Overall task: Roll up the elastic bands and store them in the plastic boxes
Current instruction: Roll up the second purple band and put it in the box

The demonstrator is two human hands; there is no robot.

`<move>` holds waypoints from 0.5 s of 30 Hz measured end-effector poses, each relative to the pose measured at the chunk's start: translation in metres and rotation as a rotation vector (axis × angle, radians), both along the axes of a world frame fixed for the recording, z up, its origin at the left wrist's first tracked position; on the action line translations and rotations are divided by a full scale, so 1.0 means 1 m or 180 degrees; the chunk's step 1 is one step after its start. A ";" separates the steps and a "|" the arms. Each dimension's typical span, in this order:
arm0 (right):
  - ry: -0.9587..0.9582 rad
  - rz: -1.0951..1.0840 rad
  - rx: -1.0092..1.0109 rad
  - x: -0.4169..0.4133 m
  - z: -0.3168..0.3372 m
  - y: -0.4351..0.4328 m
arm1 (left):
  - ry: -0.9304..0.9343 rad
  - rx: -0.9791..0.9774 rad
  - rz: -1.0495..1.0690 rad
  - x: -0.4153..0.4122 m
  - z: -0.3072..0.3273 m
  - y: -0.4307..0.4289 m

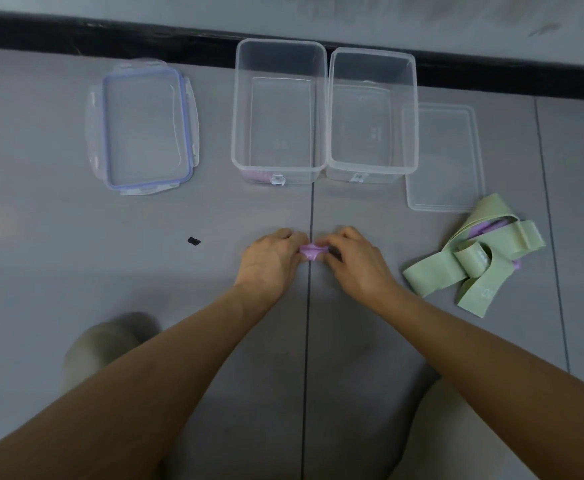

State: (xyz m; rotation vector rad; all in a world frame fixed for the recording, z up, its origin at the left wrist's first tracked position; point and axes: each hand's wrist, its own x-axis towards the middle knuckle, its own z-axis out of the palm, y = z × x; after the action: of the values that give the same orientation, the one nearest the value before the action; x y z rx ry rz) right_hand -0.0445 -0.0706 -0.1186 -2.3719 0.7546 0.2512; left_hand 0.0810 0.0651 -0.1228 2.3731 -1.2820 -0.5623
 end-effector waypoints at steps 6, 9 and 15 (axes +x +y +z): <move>0.0065 0.0201 -0.0019 0.002 0.003 0.001 | 0.0060 0.0366 -0.0230 0.003 0.005 -0.005; -0.0046 0.0186 0.0118 0.005 0.012 -0.001 | 0.0096 0.0271 -0.0227 0.008 0.013 -0.003; -0.0279 0.0250 0.0306 0.033 0.069 -0.012 | -0.0026 0.0201 -0.0695 0.056 0.081 -0.007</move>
State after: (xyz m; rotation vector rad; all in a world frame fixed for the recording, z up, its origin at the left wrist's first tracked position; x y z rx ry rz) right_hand -0.0111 -0.0828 -0.0497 -2.3081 0.5963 0.2100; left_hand 0.1368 0.0579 -0.0420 2.3017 -1.5606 -0.6669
